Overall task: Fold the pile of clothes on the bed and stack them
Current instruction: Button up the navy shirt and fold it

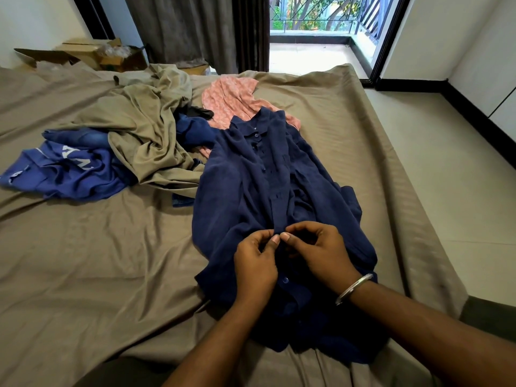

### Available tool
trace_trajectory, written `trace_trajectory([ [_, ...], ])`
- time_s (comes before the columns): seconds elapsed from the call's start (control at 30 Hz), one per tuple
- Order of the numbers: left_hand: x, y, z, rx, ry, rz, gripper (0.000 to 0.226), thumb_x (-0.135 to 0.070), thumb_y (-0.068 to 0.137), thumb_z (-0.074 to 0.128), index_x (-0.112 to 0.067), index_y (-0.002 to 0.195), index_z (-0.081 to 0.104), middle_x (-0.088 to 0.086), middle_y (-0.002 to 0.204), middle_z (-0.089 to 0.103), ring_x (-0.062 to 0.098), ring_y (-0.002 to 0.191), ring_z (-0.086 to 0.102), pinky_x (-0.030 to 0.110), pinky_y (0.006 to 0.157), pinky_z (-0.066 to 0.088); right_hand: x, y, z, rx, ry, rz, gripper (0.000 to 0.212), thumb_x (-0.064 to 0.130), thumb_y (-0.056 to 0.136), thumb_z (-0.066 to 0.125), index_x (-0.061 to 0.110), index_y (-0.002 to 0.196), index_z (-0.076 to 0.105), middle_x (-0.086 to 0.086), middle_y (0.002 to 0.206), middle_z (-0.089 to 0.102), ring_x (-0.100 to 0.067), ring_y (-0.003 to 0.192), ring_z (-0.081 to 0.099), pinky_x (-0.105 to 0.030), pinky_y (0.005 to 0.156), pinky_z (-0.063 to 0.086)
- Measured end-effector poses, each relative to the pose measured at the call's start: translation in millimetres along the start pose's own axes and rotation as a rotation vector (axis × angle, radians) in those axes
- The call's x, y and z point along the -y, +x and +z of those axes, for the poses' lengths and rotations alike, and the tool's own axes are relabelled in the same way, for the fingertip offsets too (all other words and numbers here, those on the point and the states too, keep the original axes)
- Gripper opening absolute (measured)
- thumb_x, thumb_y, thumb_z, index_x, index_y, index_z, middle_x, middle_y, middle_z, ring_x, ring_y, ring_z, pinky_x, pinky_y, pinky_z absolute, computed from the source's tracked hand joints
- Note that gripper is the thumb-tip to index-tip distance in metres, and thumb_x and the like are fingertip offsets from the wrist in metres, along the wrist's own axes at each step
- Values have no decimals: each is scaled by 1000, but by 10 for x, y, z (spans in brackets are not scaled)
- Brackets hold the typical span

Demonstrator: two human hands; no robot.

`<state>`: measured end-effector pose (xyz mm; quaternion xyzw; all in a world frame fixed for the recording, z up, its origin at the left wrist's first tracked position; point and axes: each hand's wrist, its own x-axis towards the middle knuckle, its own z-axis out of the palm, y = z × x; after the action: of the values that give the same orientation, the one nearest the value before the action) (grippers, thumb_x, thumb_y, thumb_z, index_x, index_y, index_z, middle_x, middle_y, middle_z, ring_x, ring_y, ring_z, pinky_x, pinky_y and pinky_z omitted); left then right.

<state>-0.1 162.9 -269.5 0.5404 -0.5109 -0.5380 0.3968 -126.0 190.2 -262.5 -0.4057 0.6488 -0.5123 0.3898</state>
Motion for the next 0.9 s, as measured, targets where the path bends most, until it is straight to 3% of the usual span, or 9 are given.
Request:
trace_trajectory([
  [0.2, 19, 27, -23, -2, 73, -52, 9, -19, 95, 63, -21, 92, 72, -3, 85, 75, 11, 82, 72, 42, 79, 60, -2, -44, 34, 0, -173, -96, 7, 13, 89, 70, 18, 90, 76, 3, 79, 74, -9, 72, 71, -26, 69, 60],
  [0.33, -26, 23, -32, 18, 59, -107, 9, -19, 92, 65, -19, 86, 72, 1, 78, 74, 19, 76, 72, 47, 73, 60, 16, -25, 19, -27, -233, -111, 4, 24, 87, 73, 22, 86, 77, 8, 75, 73, -3, 68, 68, -22, 66, 55],
  [0.47, -96, 35, -64, 90, 92, -154, 11, -12, 88, 67, -13, 78, 70, 2, 64, 68, 20, 62, 65, 39, 62, 56, 36, -7, -1, -45, -332, -102, 6, 25, 81, 78, 23, 80, 73, 9, 67, 69, -1, 59, 63, -17, 61, 48],
  [0.67, -240, 11, -101, 207, -8, -277, 25, -7, 87, 64, -10, 63, 61, -3, 44, 53, 9, 36, 48, 22, 42, 40, 135, 7, -16, -39, -249, -17, 21, 29, 77, 82, 21, 93, 70, 3, 76, 72, -8, 62, 65, -28, 67, 56],
  [0.77, -293, 10, -135, 364, 26, -345, 29, -2, 86, 61, -10, 59, 52, -4, 42, 45, 7, 34, 42, 22, 43, 39, 183, 26, -36, 36, -318, 89, 24, 29, 75, 84, 17, 88, 68, 3, 67, 67, -10, 59, 63, -32, 66, 57],
  [0.83, -333, 32, -201, 496, 120, -407, 22, -3, 86, 60, -10, 67, 52, -3, 46, 41, 8, 37, 40, 22, 46, 40, 236, 39, -77, 179, -359, 148, 24, 18, 78, 81, 11, 70, 59, 3, 53, 59, -10, 50, 57, -33, 57, 52],
  [0.9, -374, 40, -295, 655, 136, -513, 25, -6, 87, 59, -12, 63, 55, -2, 49, 39, 10, 41, 38, 21, 46, 36, 308, 16, -131, 375, -328, 229, 23, 5, 82, 75, 7, 67, 57, 1, 48, 57, -11, 44, 57, -26, 48, 48],
])
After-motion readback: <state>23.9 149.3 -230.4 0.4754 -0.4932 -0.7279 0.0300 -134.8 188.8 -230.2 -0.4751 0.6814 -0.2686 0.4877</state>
